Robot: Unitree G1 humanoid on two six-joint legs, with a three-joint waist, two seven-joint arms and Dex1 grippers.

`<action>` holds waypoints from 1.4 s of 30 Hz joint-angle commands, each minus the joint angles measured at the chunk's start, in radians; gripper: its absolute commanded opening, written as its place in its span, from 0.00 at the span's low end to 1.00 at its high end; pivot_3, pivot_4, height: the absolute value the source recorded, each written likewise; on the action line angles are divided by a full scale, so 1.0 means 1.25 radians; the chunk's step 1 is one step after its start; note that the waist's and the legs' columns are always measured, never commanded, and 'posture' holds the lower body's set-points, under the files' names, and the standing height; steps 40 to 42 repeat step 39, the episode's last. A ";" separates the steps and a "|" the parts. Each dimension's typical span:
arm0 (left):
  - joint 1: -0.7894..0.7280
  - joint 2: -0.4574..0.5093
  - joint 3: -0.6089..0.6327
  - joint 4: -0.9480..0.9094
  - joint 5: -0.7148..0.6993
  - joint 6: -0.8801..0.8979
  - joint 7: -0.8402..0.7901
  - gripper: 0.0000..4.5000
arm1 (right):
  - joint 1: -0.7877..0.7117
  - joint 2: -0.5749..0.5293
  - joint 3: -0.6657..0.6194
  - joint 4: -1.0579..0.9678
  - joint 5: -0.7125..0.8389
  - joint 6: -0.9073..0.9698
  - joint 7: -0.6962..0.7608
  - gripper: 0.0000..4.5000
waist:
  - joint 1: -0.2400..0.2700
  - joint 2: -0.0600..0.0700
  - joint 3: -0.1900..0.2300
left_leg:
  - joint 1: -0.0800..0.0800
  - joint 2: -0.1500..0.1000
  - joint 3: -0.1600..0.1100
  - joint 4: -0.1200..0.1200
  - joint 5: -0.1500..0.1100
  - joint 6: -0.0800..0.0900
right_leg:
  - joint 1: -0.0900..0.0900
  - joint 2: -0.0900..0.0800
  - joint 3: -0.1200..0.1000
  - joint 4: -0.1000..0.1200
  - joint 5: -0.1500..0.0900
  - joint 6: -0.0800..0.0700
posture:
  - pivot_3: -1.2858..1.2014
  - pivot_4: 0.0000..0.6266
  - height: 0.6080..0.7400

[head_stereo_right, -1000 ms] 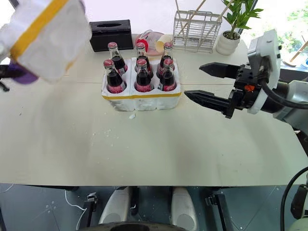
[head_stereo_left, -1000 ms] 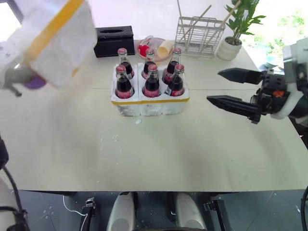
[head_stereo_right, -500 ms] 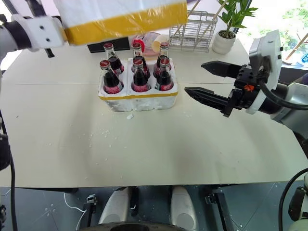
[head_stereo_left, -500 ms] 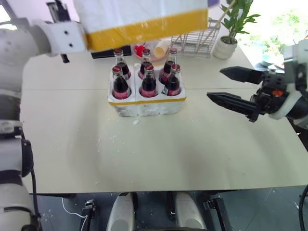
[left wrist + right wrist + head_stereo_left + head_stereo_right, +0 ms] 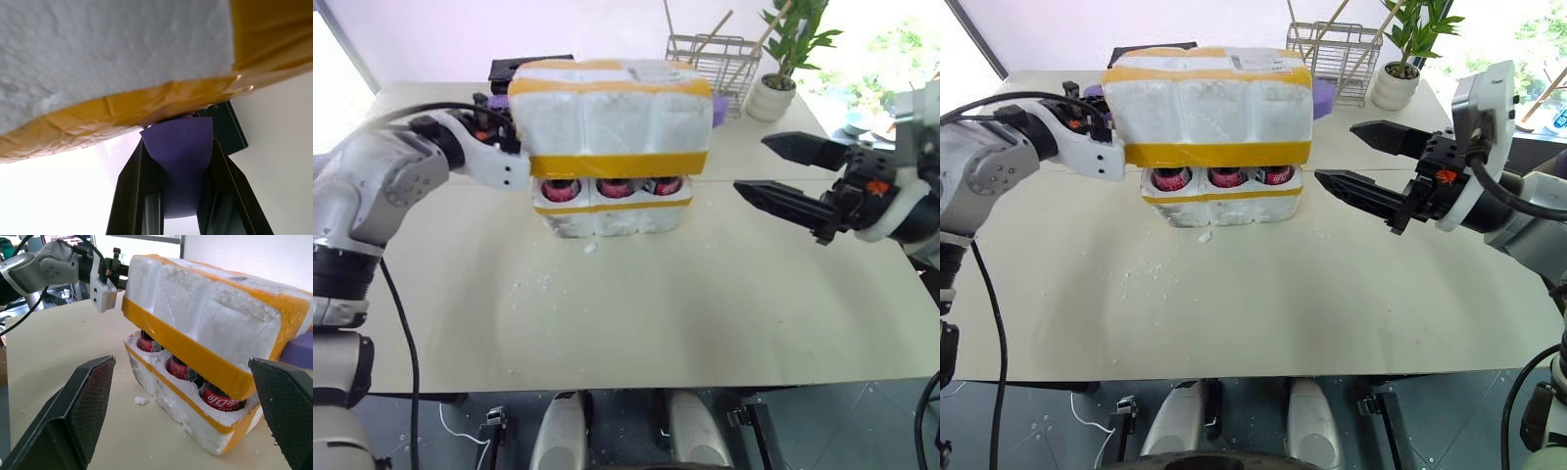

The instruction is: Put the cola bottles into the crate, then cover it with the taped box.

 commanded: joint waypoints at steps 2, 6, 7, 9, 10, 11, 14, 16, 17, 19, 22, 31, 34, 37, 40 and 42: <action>0.001 0.008 0.007 0.009 0.013 -0.040 0.064 0.46 | -0.018 0.003 -0.016 -0.014 0.013 -0.022 -0.013 1.00 | 0.002 0.000 0.000 | 0.000 0.000 0.000 0.000 0.000 0.000 | 0.000 0.000 0.000 0.000 0.000 0.000 | 0.52 0.24 1.00; 0.060 0.020 0.032 -0.012 -0.031 -0.059 0.067 0.56 | -0.016 0.002 -0.011 -0.016 0.012 -0.023 -0.015 1.00 | 0.002 0.000 0.000 | 0.000 0.000 0.000 0.000 0.000 0.000 | 0.000 0.000 0.000 0.000 0.000 0.000 | 0.52 0.24 1.00; 0.097 0.026 0.050 -0.034 -0.061 -0.066 0.064 0.56 | -0.012 0.001 -0.013 -0.017 0.010 -0.023 -0.014 1.00 | 0.001 0.000 0.000 | 0.000 0.000 0.000 0.000 0.000 0.000 | 0.000 0.000 0.000 0.000 0.000 0.000 | 0.52 0.24 1.00; 0.184 0.042 0.101 -0.091 -0.109 -0.077 0.073 0.56 | 0.003 -0.002 -0.020 -0.018 0.004 -0.023 -0.013 1.00 | -0.004 0.000 0.000 | 0.000 0.000 0.000 0.000 0.000 0.000 | 0.000 0.000 0.000 0.000 0.000 0.000 | 0.52 0.24 1.00; 0.218 0.048 0.122 -0.117 -0.120 -0.080 0.078 0.56 | 0.010 -0.004 -0.024 -0.018 0.002 -0.023 -0.011 1.00 | -0.005 0.000 0.000 | 0.000 0.000 0.000 0.000 0.000 0.000 | 0.000 0.000 0.000 0.000 0.000 0.000 | 0.52 0.24 1.00; 0.257 0.047 0.148 -0.149 -0.134 -0.077 0.085 0.56 | 0.019 -0.004 -0.029 -0.018 0.001 -0.023 -0.011 1.00 | -0.004 0.000 0.000 | 0.000 0.000 0.000 -0.001 0.000 0.000 | 0.000 0.000 0.000 0.000 0.000 0.000 | 0.52 0.24 1.00; 0.370 0.049 0.211 -0.234 -0.147 -0.067 0.093 0.56 | 0.033 0.000 -0.033 -0.018 0.001 -0.028 -0.015 1.00 | -0.003 0.000 0.000 | 0.000 0.000 0.000 -0.001 0.000 0.000 | 0.000 -0.001 0.000 0.000 0.000 0.000 | 0.52 0.24 1.00; 0.419 0.038 0.248 -0.258 -0.197 -0.052 0.078 0.56 | 0.031 0.006 -0.026 -0.015 0.001 -0.033 -0.017 1.00 | -0.001 0.001 0.000 | 0.000 0.000 0.000 0.000 0.000 0.000 | 0.000 -0.001 0.000 0.000 0.000 0.000 | 0.52 0.24 1.00; 0.441 0.033 0.266 -0.264 -0.225 -0.042 0.069 0.56 | 0.030 0.008 -0.022 -0.012 0.000 -0.035 -0.018 1.00 | -0.001 0.000 0.000 | 0.001 0.000 0.000 0.000 0.000 0.000 | 0.001 -0.001 0.000 0.000 0.000 0.000 | 0.52 0.24 1.00; 0.484 -0.001 0.305 -0.278 -0.374 0.030 0.012 0.56 | 0.025 0.009 -0.010 -0.006 -0.008 -0.040 -0.015 1.00 | -0.002 0.001 -0.001 | 0.001 0.000 0.000 0.000 0.000 0.000 | 0.001 -0.001 0.000 0.000 0.000 -0.001 | 0.52 0.24 1.00; 0.528 -0.026 0.352 -0.299 -0.567 0.155 -0.093 0.56 | 0.022 0.008 -0.003 0.005 -0.019 -0.046 -0.004 1.00 | -0.004 0.001 -0.001 | 0.001 0.000 0.000 0.000 0.000 0.000 | 0.001 -0.001 0.000 0.000 0.000 -0.001 | 0.52 0.24 1.00; 0.440 0.254 0.645 -0.221 -1.449 1.092 -0.579 0.56 | 0.073 -0.080 -0.017 0.125 -0.133 -0.076 0.169 1.00 | -0.006 0.004 -0.001 | 0.003 -0.001 0.000 0.000 0.000 0.000 | 0.003 -0.001 0.000 -0.002 0.000 0.000 | 0.52 0.24 1.00; 0.430 0.303 0.593 -0.167 -1.387 1.051 -0.649 0.56 | 0.080 -0.101 -0.003 0.172 -0.176 -0.096 0.230 1.00 | -0.003 0.005 -0.001 | 0.004 -0.001 0.001 -0.001 0.000 0.000 | 0.004 -0.001 0.000 -0.002 -0.002 -0.003 | 0.52 0.24 1.00; 0.392 0.308 0.543 -0.133 -1.340 1.012 -0.668 0.56 | 0.062 -0.100 0.015 0.203 -0.203 -0.108 0.253 1.00 | -0.005 0.005 -0.001 | 0.008 0.000 0.001 -0.002 0.000 0.000 | 0.006 0.000 0.000 -0.002 -0.003 -0.005 | 0.52 0.24 1.00; 0.379 0.309 0.525 -0.132 -1.317 0.995 -0.683 0.56 | 0.053 -0.095 0.020 0.214 -0.209 -0.107 0.263 1.00 | -0.006 0.005 -0.001 | 0.011 0.000 0.001 -0.003 -0.001 0.000 | 0.008 0.000 0.000 -0.002 -0.003 -0.005 | 0.52 0.24 1.00; 0.379 0.309 0.525 -0.132 -1.317 0.995 -0.683 0.56 | 0.053 -0.095 0.020 0.214 -0.209 -0.107 0.263 1.00 | -0.006 0.005 -0.001 | 0.011 0.000 0.001 -0.003 -0.001 0.000 | 0.008 0.000 0.000 -0.002 -0.003 -0.005 | 0.52 0.24 1.00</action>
